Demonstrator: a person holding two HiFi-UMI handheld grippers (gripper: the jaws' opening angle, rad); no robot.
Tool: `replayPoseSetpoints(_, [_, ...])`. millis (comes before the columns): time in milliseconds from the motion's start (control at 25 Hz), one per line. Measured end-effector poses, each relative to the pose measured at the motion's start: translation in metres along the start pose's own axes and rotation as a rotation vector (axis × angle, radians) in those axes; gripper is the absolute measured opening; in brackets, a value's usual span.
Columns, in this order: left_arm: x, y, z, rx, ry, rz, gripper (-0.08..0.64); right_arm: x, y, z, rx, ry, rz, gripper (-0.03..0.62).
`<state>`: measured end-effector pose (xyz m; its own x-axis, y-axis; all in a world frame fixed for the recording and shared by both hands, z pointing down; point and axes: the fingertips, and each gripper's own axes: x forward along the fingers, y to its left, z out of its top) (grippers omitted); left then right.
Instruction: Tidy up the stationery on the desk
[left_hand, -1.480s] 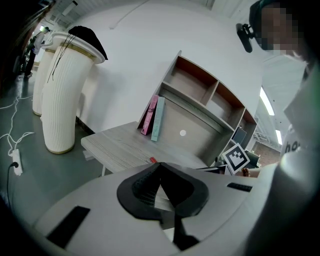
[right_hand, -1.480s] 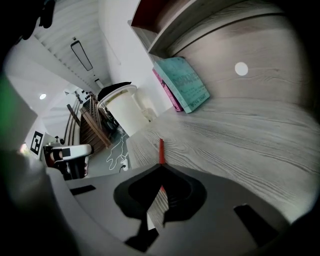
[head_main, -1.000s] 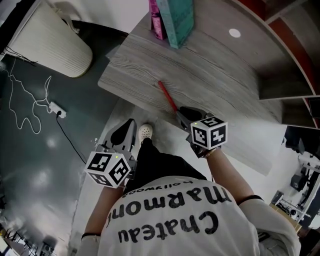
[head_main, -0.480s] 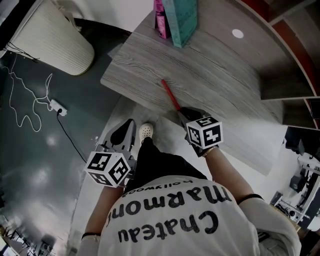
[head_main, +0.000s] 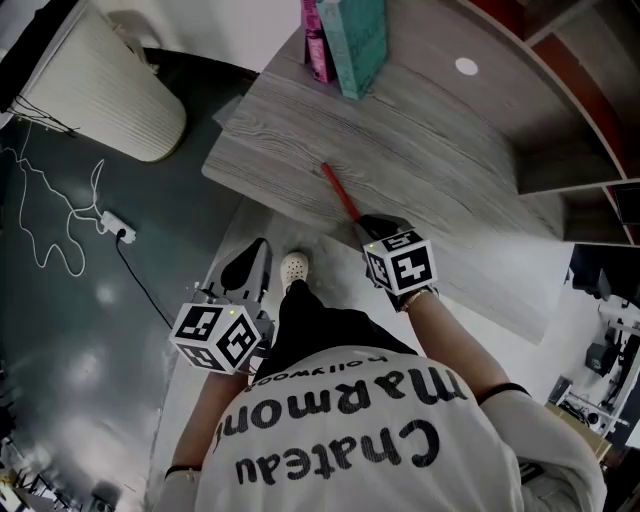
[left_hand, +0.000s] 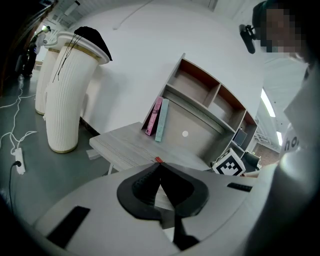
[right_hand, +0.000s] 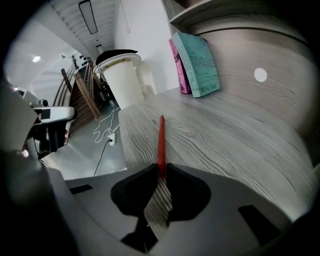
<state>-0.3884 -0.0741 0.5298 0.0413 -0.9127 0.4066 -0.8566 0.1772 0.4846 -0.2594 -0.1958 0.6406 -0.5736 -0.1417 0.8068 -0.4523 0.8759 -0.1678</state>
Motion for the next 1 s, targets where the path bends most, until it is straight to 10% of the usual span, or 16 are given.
replayPoseSetpoints(440, [0.010,0.012,0.040,0.032,-0.005,-0.048,0.015,-0.002,-0.001,0.003,0.080,0.038,-0.011,0.051])
replayPoseSetpoints(1000, [0.052,-0.008,0.099,0.151,0.022,-0.221,0.015,-0.058,-0.032,0.062,0.253,-0.172,-0.112,0.049])
